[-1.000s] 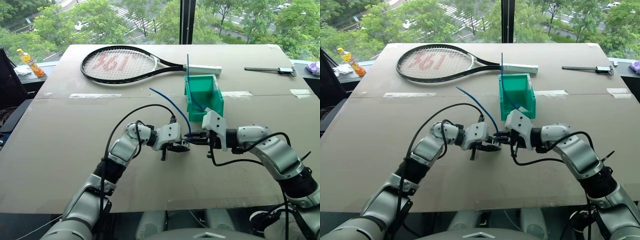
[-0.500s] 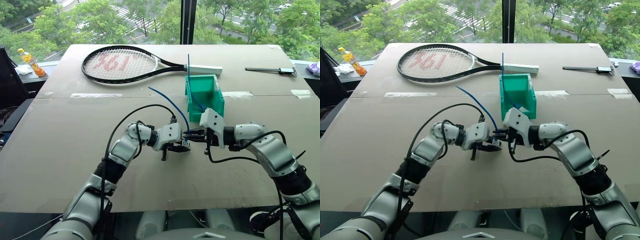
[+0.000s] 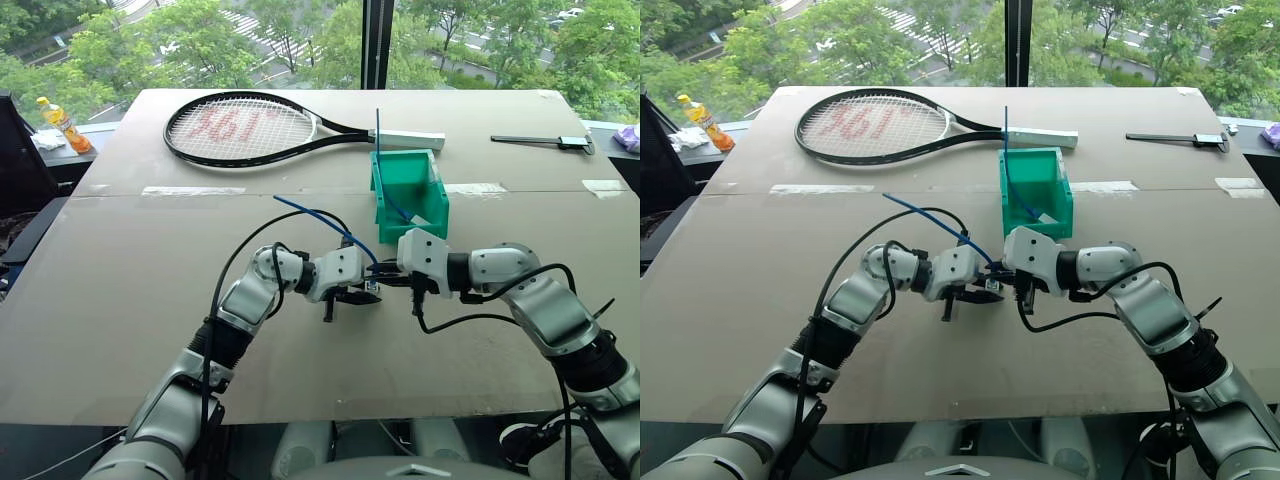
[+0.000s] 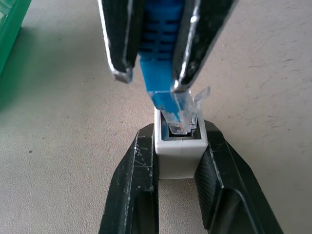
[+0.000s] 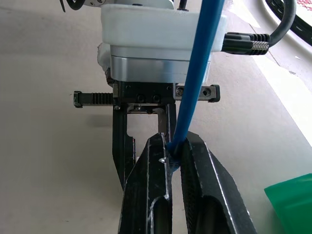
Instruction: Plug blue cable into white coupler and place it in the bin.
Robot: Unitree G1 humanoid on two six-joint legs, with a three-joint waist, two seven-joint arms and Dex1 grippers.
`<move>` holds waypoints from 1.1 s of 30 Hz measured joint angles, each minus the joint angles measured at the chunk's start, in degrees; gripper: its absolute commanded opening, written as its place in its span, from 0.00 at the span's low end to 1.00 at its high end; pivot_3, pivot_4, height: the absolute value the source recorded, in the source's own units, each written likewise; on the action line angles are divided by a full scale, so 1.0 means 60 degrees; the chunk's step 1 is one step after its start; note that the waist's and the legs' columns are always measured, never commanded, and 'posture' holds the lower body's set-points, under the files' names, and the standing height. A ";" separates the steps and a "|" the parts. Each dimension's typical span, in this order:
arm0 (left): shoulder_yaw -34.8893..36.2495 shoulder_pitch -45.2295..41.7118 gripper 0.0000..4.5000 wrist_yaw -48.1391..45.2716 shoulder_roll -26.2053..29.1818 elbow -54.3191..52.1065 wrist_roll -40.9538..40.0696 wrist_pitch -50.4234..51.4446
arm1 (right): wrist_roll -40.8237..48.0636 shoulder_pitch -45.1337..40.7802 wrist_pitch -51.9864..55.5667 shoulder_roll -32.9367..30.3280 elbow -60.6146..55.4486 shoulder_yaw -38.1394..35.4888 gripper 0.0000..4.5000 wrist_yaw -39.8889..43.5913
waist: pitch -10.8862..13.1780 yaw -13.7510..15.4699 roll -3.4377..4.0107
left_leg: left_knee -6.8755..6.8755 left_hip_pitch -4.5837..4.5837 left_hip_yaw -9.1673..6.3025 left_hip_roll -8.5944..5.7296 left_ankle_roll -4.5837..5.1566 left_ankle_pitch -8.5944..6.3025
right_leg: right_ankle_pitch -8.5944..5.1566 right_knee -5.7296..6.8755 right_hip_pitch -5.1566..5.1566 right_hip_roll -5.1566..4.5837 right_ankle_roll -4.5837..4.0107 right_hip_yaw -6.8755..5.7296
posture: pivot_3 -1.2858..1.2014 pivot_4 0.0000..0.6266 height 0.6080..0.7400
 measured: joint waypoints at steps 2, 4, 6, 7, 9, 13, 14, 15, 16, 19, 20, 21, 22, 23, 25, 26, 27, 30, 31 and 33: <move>-0.0002 0.0006 0.09 0.0011 0.0000 0.0002 0.0009 -0.0022 | -0.0125 -0.0002 -0.0092 0.0000 0.0009 0.0018 0.00 0.0053 | 0.0000 0.0001 0.0000 | 0.0000 0.0002 0.0000 0.0000 0.0000 0.0000 | 0.0000 0.0000 0.0002 0.0000 0.0000 0.0000 | 0.52 0.24 1.00; -0.0005 0.0010 0.09 0.0014 0.0001 0.0003 0.0032 -0.0063 | -0.0232 -0.0006 -0.0148 0.0000 0.0018 0.0046 0.00 0.0109 | -0.0001 0.0001 0.0000 | 0.0000 0.0003 0.0000 0.0000 0.0000 0.0000 | 0.0000 0.0000 0.0003 0.0000 0.0000 0.0000 | 0.52 0.24 1.00; -0.0005 0.0013 0.09 0.0016 0.0001 0.0005 0.0054 -0.0093 | -0.0318 -0.0020 -0.0274 0.0015 0.0069 0.0070 0.00 0.0148 | -0.0003 0.0000 -0.0001 | 0.0000 0.0005 0.0000 0.0000 0.0000 0.0000 | 0.0000 0.0000 0.0005 0.0000 0.0000 0.0000 | 0.52 0.24 1.00; -0.0005 0.0014 0.09 0.0017 0.0001 0.0008 0.0057 -0.0100 | -0.0358 -0.0034 -0.0301 0.0054 0.0128 0.0073 0.00 0.0157 | -0.0003 -0.0001 -0.0001 | 0.0000 0.0006 0.0000 0.0000 0.0000 0.0000 | 0.0000 0.0000 0.0005 0.0000 0.0000 0.0000 | 0.52 0.24 1.00; -0.0005 0.0017 0.09 0.0024 0.0000 0.0009 0.0062 -0.0105 | -0.0431 -0.0073 -0.0340 0.0093 0.0211 0.0087 0.00 0.0169 | -0.0004 -0.0001 0.0000 | 0.0000 0.0008 0.0000 0.0000 0.0000 0.0000 | 0.0000 0.0000 0.0007 0.0000 0.0000 0.0000 | 0.52 0.24 1.00; -0.0004 0.0024 0.09 0.0033 -0.0005 0.0009 0.0064 -0.0107 | -0.0615 -0.0134 -0.0547 0.0095 0.0356 0.0103 0.00 0.0282 | -0.0006 -0.0001 0.0000 | 0.0000 0.0010 0.0000 0.0000 0.0000 0.0000 | 0.0000 0.0000 0.0008 0.0000 0.0000 0.0000 | 0.52 0.24 1.00; -0.0004 0.0025 0.09 0.0035 -0.0005 0.0009 0.0064 -0.0109 | -0.0630 -0.0157 -0.0557 0.0095 0.0380 0.0103 0.00 0.0329 | -0.0006 -0.0001 0.0000 | 0.0000 0.0010 0.0000 0.0000 0.0000 0.0000 | 0.0000 0.0000 0.0008 0.0000 0.0000 0.0000 | 0.52 0.24 1.00; -0.0004 0.0026 0.09 0.0036 -0.0007 0.0009 0.0064 -0.0109 | -0.0665 -0.0183 -0.0575 0.0089 0.0397 0.0105 0.00 0.0387 | -0.0007 -0.0001 0.0000 | 0.0000 0.0011 0.0000 0.0000 0.0000 0.0000 | 0.0000 0.0000 0.0009 0.0000 -0.0001 0.0000 | 0.52 0.24 1.00; -0.0004 0.0028 0.09 0.0038 -0.0012 0.0009 0.0064 -0.0109 | -0.0687 -0.0192 -0.0593 0.0070 0.0397 0.0106 0.00 0.0440 | -0.0007 0.0000 0.0000 | 0.0000 0.0010 0.0000 0.0000 0.0000 0.0000 | 0.0000 0.0000 0.0010 0.0000 0.0000 0.0000 | 0.52 0.24 1.00; -0.0004 0.0037 0.09 0.0060 -0.0025 0.0011 0.0067 -0.0113 | -0.0693 -0.0092 -0.0641 0.0004 0.0347 0.0293 0.00 0.0732 | -0.0009 0.0003 -0.0002 | 0.0000 0.0012 -0.0002 0.0000 0.0000 0.0000 | -0.0001 -0.0001 0.0014 -0.0001 0.0000 -0.0002 | 0.52 0.24 1.00; -0.0004 0.0047 0.09 0.0061 -0.0025 0.0011 0.0067 -0.0119 | -0.0724 -0.0061 -0.0641 0.0013 0.0336 0.0292 0.00 0.0733 | -0.0012 0.0002 0.0001 | 0.0000 0.0014 0.0000 0.0000 0.0000 0.0000 | -0.0001 -0.0001 0.0015 -0.0002 0.0000 0.0000 | 0.52 0.24 1.00; -0.0004 0.0057 0.09 0.0065 -0.0025 0.0011 0.0068 -0.0118 | -0.0778 -0.0022 -0.0639 0.0014 0.0329 0.0322 0.00 0.0737 | -0.0014 0.0002 -0.0001 | 0.0000 0.0018 0.0000 0.0000 0.0000 0.0000 | -0.0001 -0.0001 0.0019 -0.0002 0.0000 0.0000 | 0.52 0.24 1.00; -0.0004 0.0069 0.09 0.0085 -0.0028 0.0011 0.0068 -0.0119 | -0.0826 -0.0020 -0.0638 0.0019 0.0309 0.0347 0.00 0.0737 | -0.0017 0.0002 -0.0003 | 0.0000 0.0019 -0.0001 0.0000 0.0000 0.0000 | -0.0001 -0.0001 0.0019 -0.0002 0.0000 -0.0001 | 0.52 0.24 1.00; -0.0004 0.0084 0.09 0.0100 -0.0027 0.0011 0.0068 -0.0120 | -0.0899 -0.0015 -0.0647 0.0043 0.0307 0.0370 0.00 0.0736 | -0.0027 0.0002 -0.0003 | 0.0000 0.0022 -0.0001 0.0000 0.0000 0.0000 | -0.0002 -0.0001 0.0021 -0.0002 0.0000 -0.0001 | 0.52 0.24 1.00; -0.0003 0.0107 0.09 0.0118 -0.0018 0.0012 0.0070 -0.0116 | -0.1035 -0.0011 -0.0683 0.0121 0.0336 0.0397 0.00 0.0730 | -0.0048 -0.0002 -0.0005 | -0.0001 0.0028 -0.0001 0.0000 0.0000 0.0000 | -0.0002 -0.0001 0.0024 -0.0001 0.0000 -0.0001 | 0.52 0.24 1.00; -0.0003 0.0112 0.09 0.0121 -0.0010 0.0021 0.0075 -0.0112 | -0.1060 -0.0001 -0.0694 0.0205 0.0396 0.0396 0.00 0.0701 | -0.0064 -0.0007 -0.0008 | -0.0002 0.0030 -0.0001 0.0002 0.0000 0.0000 | -0.0002 -0.0001 0.0026 0.0000 0.0000 -0.0001 | 0.52 0.24 1.00; -0.0002 0.0118 0.09 0.0128 -0.0002 0.0031 0.0076 -0.0109 | -0.1071 0.0018 -0.0696 0.0281 0.0440 0.0394 0.00 0.0643 | -0.0076 -0.0010 -0.0009 | -0.0002 0.0033 -0.0001 0.0002 0.0000 0.0000 | -0.0002 -0.0001 0.0028 0.0001 0.0000 -0.0001 | 0.52 0.24 1.00; 0.0015 0.0128 0.09 0.0140 0.0026 0.0070 0.0073 -0.0088 | -0.0899 0.0199 -0.0676 0.0645 0.0696 0.0143 0.15 0.0530 | -0.0104 -0.0018 -0.0019 | -0.0002 0.0044 0.0000 0.0006 0.0000 0.0000 | -0.0004 0.0000 0.0039 0.0004 -0.0001 -0.0001 | 0.52 0.24 1.00; 0.0028 0.0128 0.09 0.0138 -0.0008 0.0052 0.0046 -0.0042 | -0.0639 0.0360 -0.0532 0.0883 0.0801 -0.0131 0.19 0.0453 | -0.0107 -0.0016 -0.0025 | -0.0002 0.0043 -0.0005 0.0008 0.0000 0.0000 | -0.0014 0.0000 0.0039 0.0005 -0.0017 -0.0003 | 0.52 0.24 1.00; 0.0107 0.0228 0.09 0.0130 -0.0057 -0.0027 -0.0106 0.0085 | -0.0223 0.0964 -0.0270 0.1257 0.1069 -0.0474 0.37 0.0136 | -0.0087 -0.0012 -0.0009 | 0.0000 0.0016 0.0000 0.0008 -0.0001 0.0000 | -0.0012 0.0005 0.0012 0.0003 -0.0026 0.0002 | 0.52 0.24 1.00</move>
